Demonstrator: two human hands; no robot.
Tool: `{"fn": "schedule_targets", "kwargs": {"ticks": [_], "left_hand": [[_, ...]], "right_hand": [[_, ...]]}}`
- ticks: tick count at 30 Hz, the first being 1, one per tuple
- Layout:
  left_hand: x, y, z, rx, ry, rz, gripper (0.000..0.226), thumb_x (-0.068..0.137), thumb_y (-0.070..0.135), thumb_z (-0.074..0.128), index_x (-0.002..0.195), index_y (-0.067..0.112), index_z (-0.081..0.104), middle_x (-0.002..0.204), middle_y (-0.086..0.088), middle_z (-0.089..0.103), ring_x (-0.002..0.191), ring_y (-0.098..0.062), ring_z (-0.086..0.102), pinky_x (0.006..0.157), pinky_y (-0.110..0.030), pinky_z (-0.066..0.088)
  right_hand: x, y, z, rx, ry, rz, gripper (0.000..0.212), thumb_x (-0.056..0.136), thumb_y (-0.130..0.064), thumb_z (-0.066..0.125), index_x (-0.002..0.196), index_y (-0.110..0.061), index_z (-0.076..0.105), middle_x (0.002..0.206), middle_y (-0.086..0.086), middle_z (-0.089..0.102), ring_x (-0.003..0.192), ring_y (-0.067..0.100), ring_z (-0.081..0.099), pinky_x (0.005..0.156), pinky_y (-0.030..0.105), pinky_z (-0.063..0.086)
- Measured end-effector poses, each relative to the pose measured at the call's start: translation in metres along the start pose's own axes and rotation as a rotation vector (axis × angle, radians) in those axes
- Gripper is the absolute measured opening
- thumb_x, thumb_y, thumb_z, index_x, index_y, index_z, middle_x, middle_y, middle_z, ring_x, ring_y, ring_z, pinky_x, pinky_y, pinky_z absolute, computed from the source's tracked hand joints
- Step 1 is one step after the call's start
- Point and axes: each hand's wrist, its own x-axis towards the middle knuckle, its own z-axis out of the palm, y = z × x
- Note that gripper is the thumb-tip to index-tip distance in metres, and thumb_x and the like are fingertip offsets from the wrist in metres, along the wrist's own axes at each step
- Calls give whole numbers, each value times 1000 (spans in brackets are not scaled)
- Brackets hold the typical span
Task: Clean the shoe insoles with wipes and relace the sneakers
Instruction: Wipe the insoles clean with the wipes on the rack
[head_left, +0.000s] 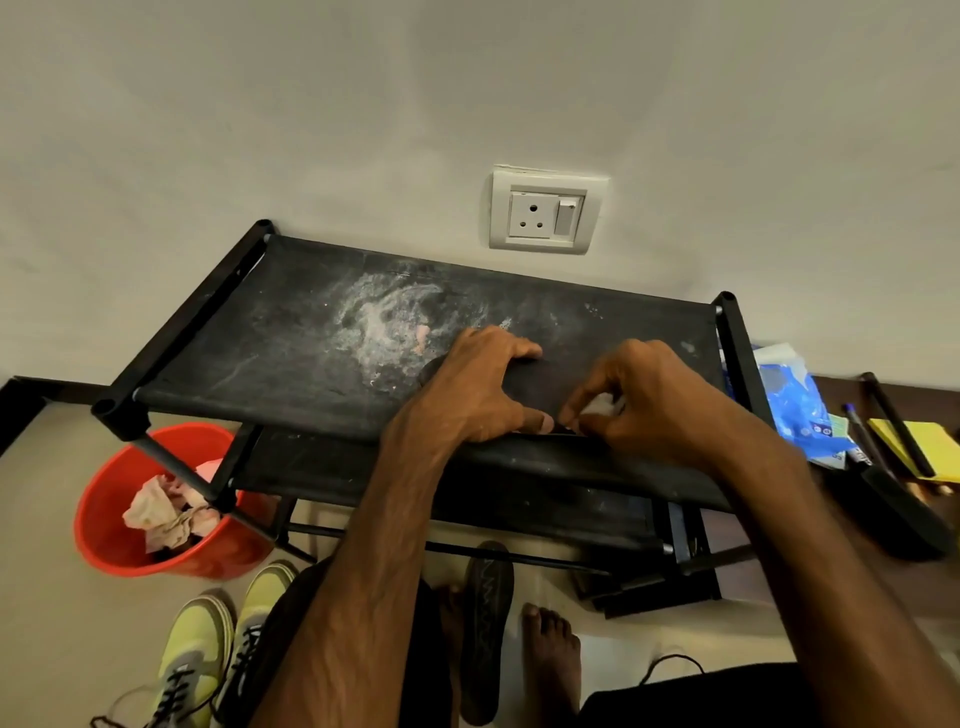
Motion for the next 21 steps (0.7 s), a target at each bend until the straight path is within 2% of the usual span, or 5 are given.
{"fn": "schedule_targets", "kwargs": {"ticks": [3,9,14,18,21], "left_hand": [[-1,0,-1,8,-10,20,85,76,46,84,149,26,46,148,4,43,139,-18,31,114,-34,28],[-6,-8,-10,6,-12,44,75,81,40,82,147,31,47,149,7,41,140,-13,29,106,-23,23],[-9,-13,-15,31,22,81,71,81,37,82,144,27,51,148,7,44,140,-13,32,110,-22,23],[-6,-1,-8,42,43,124,83,77,50,81,148,26,46,154,8,39,144,-10,27,116,-27,20],[-1,8,4,72,12,149,92,73,56,82,150,25,43,154,7,39,144,-12,26,118,-28,19]], "right_hand": [[-8,6,-5,-36,45,25,24,84,-9,75,90,-32,82,90,-13,76,82,-3,66,70,5,47],[-4,35,-3,194,594,81,16,84,-15,77,90,-29,81,83,-14,72,75,-7,64,71,7,51],[3,42,4,205,522,120,13,88,-20,78,97,-29,80,90,-12,72,80,2,65,74,11,48],[5,39,4,200,547,103,14,88,-21,77,99,-29,80,92,-13,71,81,1,63,73,10,45],[6,39,5,200,526,86,15,88,-19,78,98,-30,80,94,-12,74,86,5,66,78,19,53]]}}
